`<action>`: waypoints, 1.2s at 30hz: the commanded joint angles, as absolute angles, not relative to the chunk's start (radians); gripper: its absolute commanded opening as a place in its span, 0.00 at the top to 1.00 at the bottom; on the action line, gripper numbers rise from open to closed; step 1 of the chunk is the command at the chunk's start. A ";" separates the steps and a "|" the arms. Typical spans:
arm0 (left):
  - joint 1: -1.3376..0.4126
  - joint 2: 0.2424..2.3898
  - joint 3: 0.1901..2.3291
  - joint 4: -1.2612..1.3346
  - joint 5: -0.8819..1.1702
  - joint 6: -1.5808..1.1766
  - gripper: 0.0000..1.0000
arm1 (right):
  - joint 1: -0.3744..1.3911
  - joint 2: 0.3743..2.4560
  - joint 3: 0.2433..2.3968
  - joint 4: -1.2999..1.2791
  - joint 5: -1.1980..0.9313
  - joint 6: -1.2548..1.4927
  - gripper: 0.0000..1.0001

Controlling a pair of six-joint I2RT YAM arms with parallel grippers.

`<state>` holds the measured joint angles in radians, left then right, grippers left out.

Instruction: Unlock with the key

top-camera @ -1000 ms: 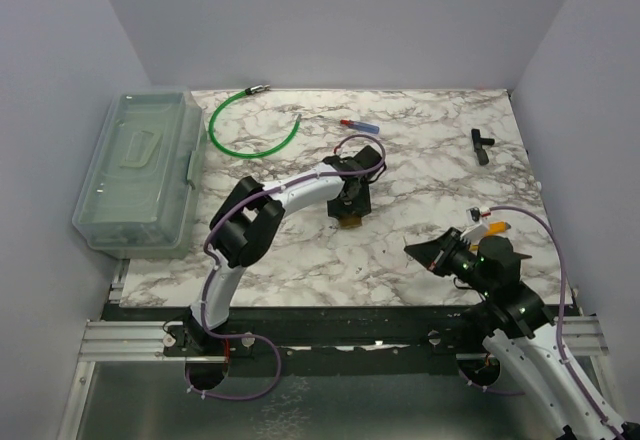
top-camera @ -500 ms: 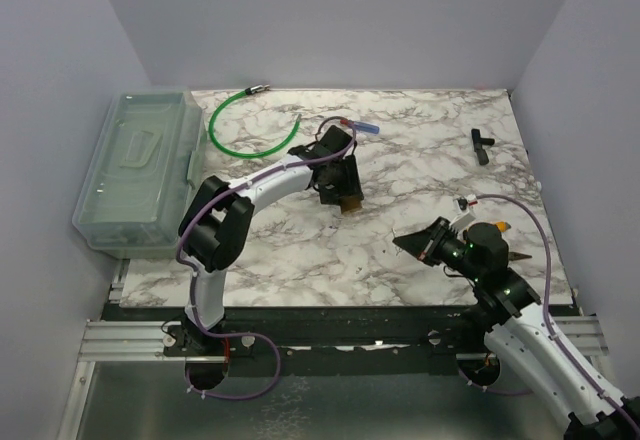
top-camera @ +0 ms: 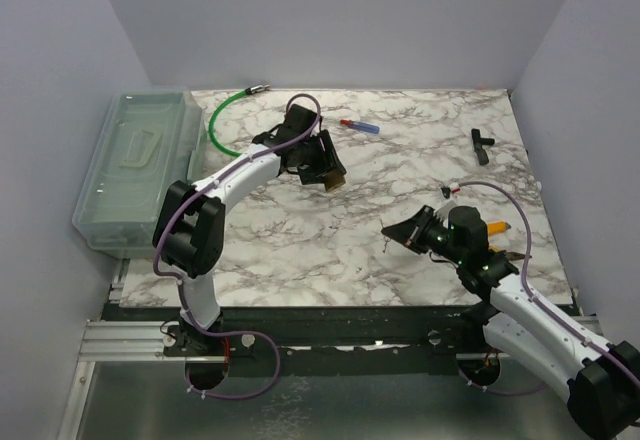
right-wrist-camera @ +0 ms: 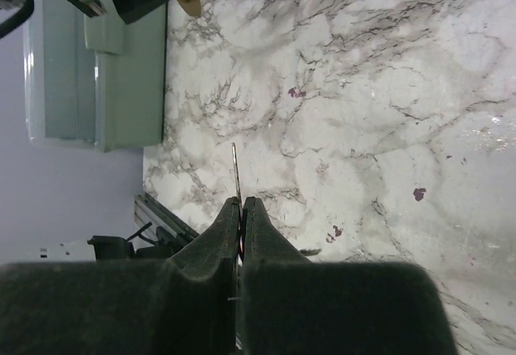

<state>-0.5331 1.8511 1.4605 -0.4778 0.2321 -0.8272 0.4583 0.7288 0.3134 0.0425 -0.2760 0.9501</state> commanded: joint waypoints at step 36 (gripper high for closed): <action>-0.410 1.703 1.416 -0.415 0.331 -0.800 1.00 | 0.689 1.010 0.398 0.383 -0.107 0.893 0.99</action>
<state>-0.4137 1.7496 1.4151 -0.4686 0.2855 -0.8066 0.6815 1.0115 0.4236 0.3023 -0.1196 0.9211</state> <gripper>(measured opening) 0.616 0.017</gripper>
